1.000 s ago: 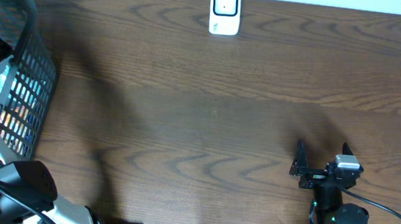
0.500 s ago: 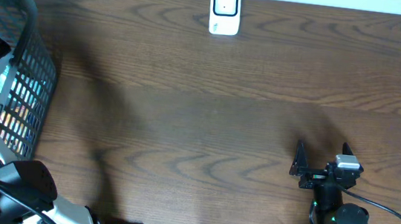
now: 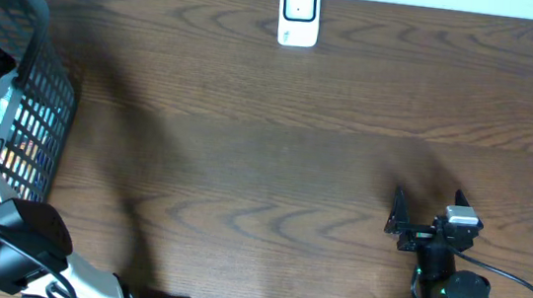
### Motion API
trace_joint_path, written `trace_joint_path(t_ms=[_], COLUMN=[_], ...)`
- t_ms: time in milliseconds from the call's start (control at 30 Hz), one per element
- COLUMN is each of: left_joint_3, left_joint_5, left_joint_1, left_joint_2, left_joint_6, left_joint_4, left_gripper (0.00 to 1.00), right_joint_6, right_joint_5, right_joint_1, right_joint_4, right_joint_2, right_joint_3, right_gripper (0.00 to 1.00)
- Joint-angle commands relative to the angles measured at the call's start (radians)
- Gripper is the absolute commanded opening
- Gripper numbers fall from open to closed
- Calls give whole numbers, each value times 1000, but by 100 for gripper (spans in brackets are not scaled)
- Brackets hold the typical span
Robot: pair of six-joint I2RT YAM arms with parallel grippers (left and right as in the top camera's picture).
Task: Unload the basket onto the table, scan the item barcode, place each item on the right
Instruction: 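Grasp the yellow snack bag in the basket with the left gripper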
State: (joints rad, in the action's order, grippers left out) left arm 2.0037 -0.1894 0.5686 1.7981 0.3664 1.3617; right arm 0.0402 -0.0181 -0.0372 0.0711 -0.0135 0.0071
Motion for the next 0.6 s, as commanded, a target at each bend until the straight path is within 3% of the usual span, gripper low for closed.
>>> trace_joint_path(t_ms=[0, 567], left_joint_3=[-1, -4], left_joint_5=[-6, -6], left_joint_1=[30, 146], left_joint_2=[5, 92], left_joint_6=[2, 2], left_joint_4=[0, 6], left_gripper=[98, 98], right_joint_6=[-11, -11], right_joint_5=[5, 5], right_joint_1=[-10, -10], right_joint_4=[4, 4], right_joint_2=[0, 0], right_joint_3=[-2, -2], right_gripper=[99, 99])
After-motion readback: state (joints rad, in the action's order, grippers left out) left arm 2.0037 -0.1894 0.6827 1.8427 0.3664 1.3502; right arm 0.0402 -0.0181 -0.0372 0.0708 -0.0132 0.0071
